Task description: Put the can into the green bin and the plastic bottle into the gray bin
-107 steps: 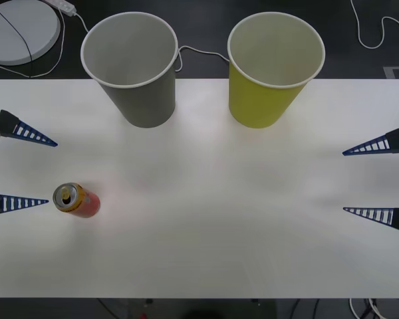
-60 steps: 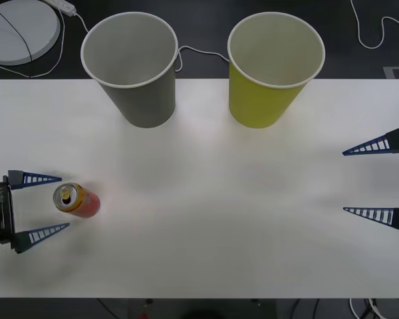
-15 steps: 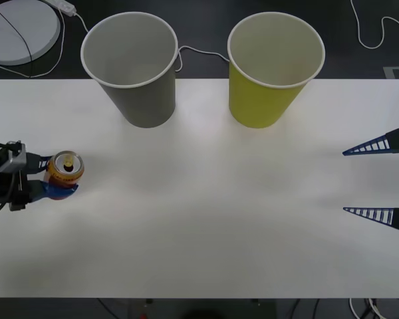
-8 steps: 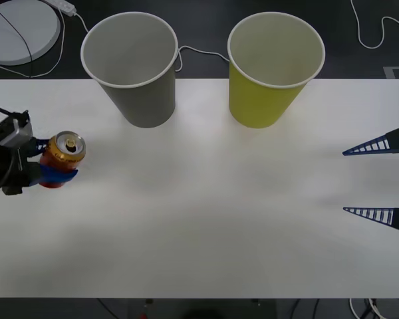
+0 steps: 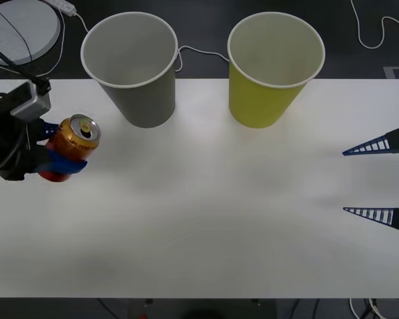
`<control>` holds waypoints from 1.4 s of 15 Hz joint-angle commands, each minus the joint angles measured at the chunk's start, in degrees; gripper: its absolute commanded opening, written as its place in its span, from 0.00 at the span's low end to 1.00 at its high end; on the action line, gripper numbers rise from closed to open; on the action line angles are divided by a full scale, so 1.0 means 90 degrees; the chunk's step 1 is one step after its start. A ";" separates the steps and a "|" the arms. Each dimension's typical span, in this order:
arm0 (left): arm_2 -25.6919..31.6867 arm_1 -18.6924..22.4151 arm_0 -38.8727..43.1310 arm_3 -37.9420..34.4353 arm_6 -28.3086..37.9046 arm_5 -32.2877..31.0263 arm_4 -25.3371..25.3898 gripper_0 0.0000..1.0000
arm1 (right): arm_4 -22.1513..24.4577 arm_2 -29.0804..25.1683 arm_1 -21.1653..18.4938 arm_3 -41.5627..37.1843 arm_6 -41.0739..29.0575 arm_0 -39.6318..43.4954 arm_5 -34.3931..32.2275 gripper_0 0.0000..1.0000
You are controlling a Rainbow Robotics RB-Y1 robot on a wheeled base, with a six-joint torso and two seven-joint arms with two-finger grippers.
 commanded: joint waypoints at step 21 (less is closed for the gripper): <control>-0.5462 -0.0930 -0.7588 0.3314 0.3122 -0.0170 -0.0480 0.00 | 0.0000 0.0000 0.0000 0.0000 0.0000 0.0000 0.0000 1.00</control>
